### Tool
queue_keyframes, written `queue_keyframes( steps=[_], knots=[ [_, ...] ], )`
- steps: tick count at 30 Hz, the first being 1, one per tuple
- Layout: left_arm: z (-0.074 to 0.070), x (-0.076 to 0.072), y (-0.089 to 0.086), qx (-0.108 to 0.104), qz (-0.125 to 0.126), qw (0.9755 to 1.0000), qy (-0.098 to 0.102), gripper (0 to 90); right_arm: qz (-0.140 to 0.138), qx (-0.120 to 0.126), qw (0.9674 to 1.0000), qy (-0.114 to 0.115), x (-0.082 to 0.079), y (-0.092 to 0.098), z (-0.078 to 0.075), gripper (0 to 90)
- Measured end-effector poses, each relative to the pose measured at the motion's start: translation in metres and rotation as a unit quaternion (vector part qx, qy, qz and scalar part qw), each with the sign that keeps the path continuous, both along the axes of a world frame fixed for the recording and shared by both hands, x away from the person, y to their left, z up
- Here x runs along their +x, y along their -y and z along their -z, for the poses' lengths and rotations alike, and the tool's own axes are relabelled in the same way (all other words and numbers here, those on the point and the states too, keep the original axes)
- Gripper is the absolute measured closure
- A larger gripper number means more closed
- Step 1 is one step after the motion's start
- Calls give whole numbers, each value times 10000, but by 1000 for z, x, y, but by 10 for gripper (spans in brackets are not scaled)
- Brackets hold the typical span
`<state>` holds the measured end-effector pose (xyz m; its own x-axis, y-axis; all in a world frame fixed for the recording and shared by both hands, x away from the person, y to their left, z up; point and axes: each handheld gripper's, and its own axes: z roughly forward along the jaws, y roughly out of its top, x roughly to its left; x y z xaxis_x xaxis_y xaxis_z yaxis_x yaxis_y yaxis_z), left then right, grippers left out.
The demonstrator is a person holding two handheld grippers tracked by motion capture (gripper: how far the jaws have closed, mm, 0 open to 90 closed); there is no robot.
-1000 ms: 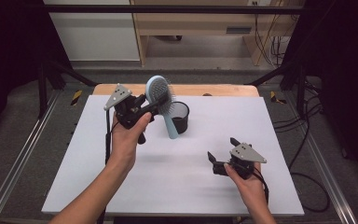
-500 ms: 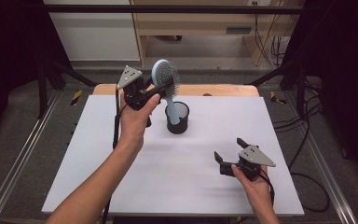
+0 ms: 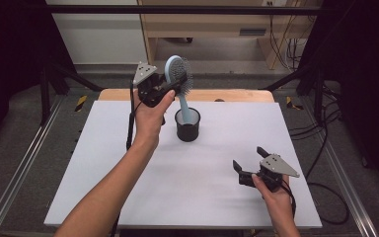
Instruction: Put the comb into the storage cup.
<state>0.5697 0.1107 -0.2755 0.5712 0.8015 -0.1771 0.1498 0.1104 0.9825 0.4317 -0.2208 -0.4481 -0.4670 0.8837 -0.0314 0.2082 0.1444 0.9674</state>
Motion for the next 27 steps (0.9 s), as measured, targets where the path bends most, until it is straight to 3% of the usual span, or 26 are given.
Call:
queue_keyframes(
  steps=[6, 11, 15, 27],
  knots=[
    [0, 8, -2, 151, -220, 9996, 35, 506, -17, -103, 9999, 27, 0, -3, 1, 43],
    [3, 15, -6, 19, -346, 9994, -47, 505, -14, -101, 9999, 17, -1, -3, 1, 40],
    [4, 17, -8, 69, -470, 9989, -44, 505, -32, -112, 9999, 0, -1, -3, 2, 40],
    [5, 19, -7, 9, -463, 9989, -46, 504, -57, -160, 9999, 30, -2, -3, 2, 40]
  ],
)
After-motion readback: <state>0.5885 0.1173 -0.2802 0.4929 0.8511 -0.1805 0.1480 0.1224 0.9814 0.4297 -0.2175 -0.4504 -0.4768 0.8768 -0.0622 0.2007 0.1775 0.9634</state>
